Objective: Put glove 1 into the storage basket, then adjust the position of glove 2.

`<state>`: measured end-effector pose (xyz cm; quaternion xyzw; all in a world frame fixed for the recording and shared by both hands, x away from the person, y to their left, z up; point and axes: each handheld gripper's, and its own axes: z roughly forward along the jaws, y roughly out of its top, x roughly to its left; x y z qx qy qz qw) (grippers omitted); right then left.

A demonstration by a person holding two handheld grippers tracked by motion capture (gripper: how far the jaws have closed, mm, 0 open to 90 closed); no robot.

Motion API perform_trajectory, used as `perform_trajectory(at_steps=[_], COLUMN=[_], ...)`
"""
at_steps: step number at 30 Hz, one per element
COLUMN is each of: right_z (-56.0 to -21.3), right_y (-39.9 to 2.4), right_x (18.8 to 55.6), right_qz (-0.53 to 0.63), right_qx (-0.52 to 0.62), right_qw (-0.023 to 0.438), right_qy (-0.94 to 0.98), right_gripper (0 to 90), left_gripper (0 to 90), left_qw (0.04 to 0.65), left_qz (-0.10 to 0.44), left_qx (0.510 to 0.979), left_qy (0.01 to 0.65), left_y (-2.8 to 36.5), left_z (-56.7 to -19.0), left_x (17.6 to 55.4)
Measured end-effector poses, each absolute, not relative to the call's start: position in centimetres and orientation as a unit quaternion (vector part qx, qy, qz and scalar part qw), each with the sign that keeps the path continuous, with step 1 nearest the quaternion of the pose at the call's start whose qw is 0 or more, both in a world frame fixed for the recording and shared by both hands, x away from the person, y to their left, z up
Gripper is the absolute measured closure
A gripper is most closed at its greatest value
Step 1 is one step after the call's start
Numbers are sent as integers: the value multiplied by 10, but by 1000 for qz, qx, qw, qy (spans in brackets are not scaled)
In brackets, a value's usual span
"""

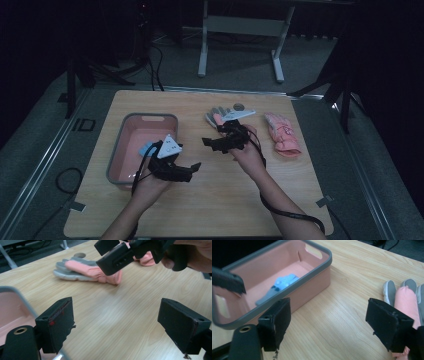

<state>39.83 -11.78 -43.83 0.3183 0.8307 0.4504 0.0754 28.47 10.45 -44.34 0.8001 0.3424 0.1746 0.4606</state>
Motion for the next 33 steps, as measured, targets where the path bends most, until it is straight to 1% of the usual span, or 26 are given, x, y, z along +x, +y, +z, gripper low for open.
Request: perform_trajectory(at_steps=[1, 3, 4, 6, 9, 12, 13, 15, 16, 17, 19, 22, 25, 28, 29, 33], right_z=[-439, -441, -442, -444, -449, -452, -452, -453, -454, -455, -456, -460, -465, -472, -474, -482], right_y=[-123, -135, -141, -151, -170, -188, -192, -203, -208, -213, -219, -225, -225, -222, -220, -215], right_x=[398, 397, 396, 396, 401, 409, 411, 418, 421, 426, 432, 443, 454, 465, 468, 479], right_qz=[455, 462, 465, 460, 461, 454, 451, 457, 459, 455, 456, 453, 441, 429, 427, 433], right_qx=[322, 329, 335, 339, 350, 361, 362, 365, 366, 367, 368, 372, 369, 373, 373, 377], right_qw=[76, 76, 94, 101, 105, 115, 126, 129, 138, 146, 155, 156, 165, 166, 163, 152], right_qy=[827, 820, 814, 815, 809, 807, 806, 801, 798, 798, 795, 795, 801, 806, 808, 805], right_gripper=[145, 133, 134, 116, 121, 213, 220, 300, 305, 331, 343, 400, 435, 451, 456, 460], left_gripper=[140, 139, 139, 139, 97, 83, 73, 72, 69, 67, 47, 46, 45, 39, 26, 17], left_qw=[465, 467, 468, 471, 464, 456, 458, 459, 462, 465, 466, 472, 472, 464, 463, 463], left_qz=[172, 181, 183, 179, 168, 163, 163, 158, 155, 150, 144, 142, 149, 144, 144, 144], left_qx=[800, 802, 802, 801, 809, 817, 817, 819, 819, 819, 822, 821, 821, 826, 826, 825], left_qy=[337, 326, 324, 322, 320, 313, 312, 306, 302, 301, 295, 288, 284, 287, 289, 291], left_y=[99, 90, 87, 79, 68, 60, 57, 52, 50, 48, 45, 42, 39, 38, 37, 37], left_z=[-445, -450, -452, -459, -472, -483, -487, -493, -497, -499, -505, -513, -521, -527, -529, -533], left_x=[283, 279, 279, 278, 278, 276, 275, 274, 273, 272, 271, 268, 265, 263, 262, 259])
